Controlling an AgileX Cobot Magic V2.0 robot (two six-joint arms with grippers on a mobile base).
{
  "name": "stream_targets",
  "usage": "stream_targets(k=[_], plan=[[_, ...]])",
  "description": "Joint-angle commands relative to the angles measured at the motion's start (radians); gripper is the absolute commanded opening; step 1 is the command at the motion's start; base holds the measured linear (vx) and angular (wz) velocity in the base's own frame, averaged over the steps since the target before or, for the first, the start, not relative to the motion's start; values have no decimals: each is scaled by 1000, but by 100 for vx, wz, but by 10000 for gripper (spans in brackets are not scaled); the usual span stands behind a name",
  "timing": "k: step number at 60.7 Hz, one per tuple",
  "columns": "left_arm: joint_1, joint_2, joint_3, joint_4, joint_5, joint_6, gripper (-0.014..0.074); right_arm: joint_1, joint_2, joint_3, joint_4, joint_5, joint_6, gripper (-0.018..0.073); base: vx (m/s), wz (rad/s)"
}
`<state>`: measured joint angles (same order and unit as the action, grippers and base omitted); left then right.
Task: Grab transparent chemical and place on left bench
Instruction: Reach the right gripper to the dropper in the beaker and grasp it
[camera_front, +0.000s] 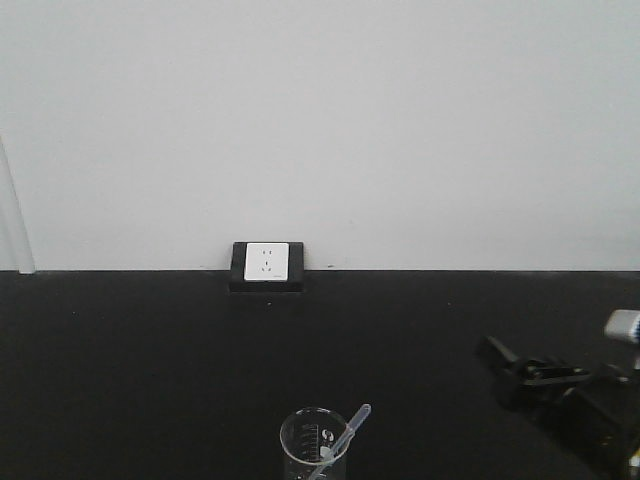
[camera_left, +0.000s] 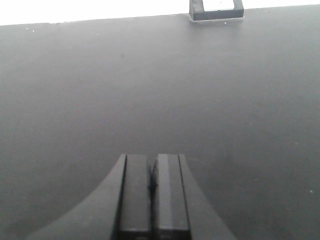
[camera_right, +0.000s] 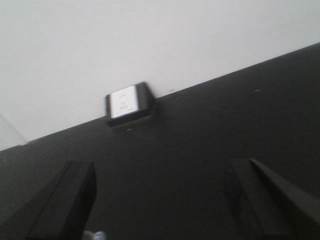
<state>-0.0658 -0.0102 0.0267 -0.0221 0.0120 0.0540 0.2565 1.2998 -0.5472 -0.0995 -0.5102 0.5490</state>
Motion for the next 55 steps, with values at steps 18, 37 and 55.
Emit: stream_targets(k=[18, 37, 55], plan=[[-2, -19, 16, -1, -78, -8, -3, 81, 359, -175, -167, -434, 266, 531, 0, 0], [-2, -19, 16, -1, -78, -8, -3, 102, 503, -283, -316, -421, 377, 531, 0, 0], [-2, -19, 16, -1, -78, -8, -3, 104, 547, -283, -378, -399, 457, 505, 0, 0]])
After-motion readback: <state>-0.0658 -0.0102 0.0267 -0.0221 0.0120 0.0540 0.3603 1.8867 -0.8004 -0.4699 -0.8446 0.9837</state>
